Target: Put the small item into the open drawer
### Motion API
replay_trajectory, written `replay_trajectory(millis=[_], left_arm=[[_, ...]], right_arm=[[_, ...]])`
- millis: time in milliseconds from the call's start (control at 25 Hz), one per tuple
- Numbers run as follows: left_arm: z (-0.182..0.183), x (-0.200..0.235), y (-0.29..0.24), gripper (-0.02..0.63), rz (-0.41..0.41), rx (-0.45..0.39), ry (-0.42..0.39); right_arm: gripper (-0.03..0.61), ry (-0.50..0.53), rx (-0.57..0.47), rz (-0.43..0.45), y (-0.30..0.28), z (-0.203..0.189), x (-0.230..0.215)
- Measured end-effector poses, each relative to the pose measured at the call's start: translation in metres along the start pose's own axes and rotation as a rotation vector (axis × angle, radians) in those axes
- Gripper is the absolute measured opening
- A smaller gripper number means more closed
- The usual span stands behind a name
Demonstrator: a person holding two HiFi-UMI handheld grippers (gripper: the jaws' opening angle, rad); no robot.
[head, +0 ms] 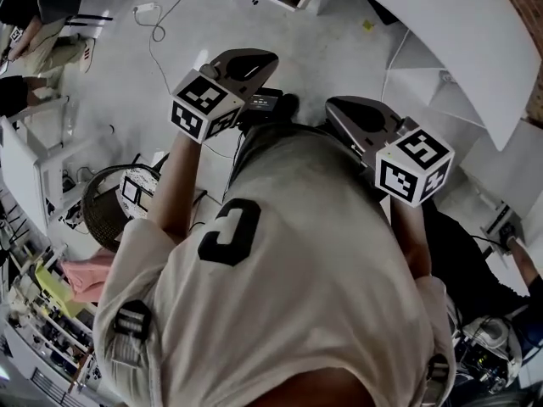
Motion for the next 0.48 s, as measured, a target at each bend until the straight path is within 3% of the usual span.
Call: replay_trajectory(millis=[480], left_arm=[[-0.052, 0.023, 0.077, 0.011, 0.053, 0.04, -0.019]], right_arm=[[0.002, 0.056, 0.026, 0.01, -0.064, 0.01, 0.065]])
Point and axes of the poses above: the fingertips, and each gripper's own axes: y backward along the fingers, x to its left, z out of its top, the point moved 9 cm from there along y, backward along the fingers, and after that the axes turned 11 degrees about -z, right-handed, at the moved point
